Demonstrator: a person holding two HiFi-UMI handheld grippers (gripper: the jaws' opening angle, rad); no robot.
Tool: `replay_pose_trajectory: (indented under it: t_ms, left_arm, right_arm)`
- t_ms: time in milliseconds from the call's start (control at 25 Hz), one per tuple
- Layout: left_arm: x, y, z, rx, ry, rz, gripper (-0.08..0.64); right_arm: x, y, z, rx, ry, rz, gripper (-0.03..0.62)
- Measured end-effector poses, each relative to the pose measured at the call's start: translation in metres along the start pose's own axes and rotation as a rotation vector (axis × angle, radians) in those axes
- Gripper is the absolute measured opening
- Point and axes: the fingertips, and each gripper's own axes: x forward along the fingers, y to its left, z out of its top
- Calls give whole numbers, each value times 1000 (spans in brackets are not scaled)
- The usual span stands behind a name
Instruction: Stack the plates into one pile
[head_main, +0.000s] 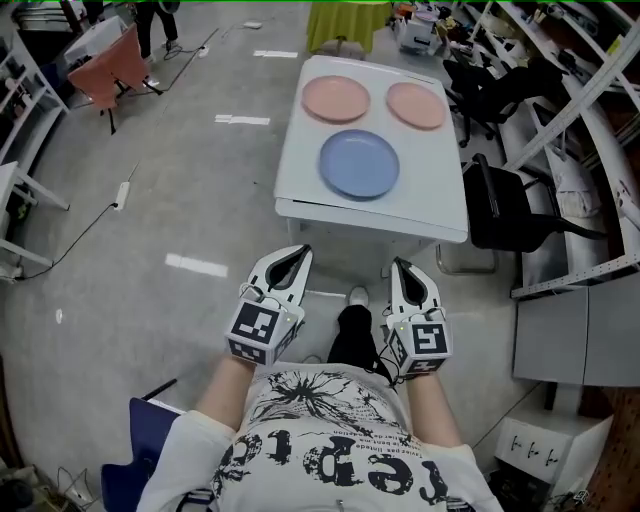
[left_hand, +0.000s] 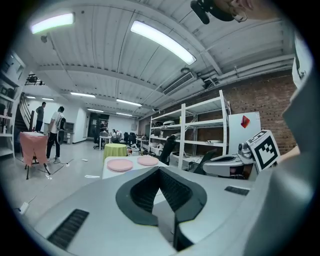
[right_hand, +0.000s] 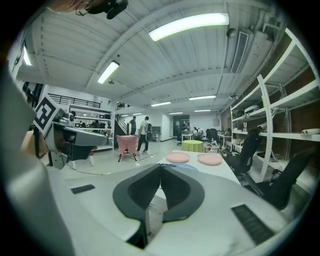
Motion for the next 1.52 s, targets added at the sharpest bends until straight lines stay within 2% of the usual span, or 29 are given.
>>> replay_pose_trajectory:
  t_ms: [200, 520, 680, 880, 1040, 1160, 1400, 1520]
  left_arm:
    - [64, 28, 8, -5, 1, 56, 8]
    - [208, 53, 41, -11, 18, 137, 8]
    - [281, 71, 52, -17, 35, 166, 8]
    - [344, 102, 57, -51, 52, 218, 9]
    - [378, 123, 49, -61, 82, 259, 8]
    - [398, 136, 42, -84, 91, 263, 8]
    - [422, 180, 34, -106, 128, 251, 8]
    - [436, 210, 33, -86, 100, 231, 8]
  right_arm:
    - [63, -44, 5, -10, -4, 41, 8]
    - [172, -163, 32, -8, 4, 113, 8]
    - [231, -227, 41, 13, 26, 124, 6]
    - [295, -278, 50, -25, 35, 144, 6]
    - [333, -297, 49, -24, 51, 177, 6]
    - [357, -302, 48, -19, 69, 194, 6]
    - [409, -286, 55, -28, 108, 217, 6]
    - [442, -280, 53, -24, 134, 209, 6]
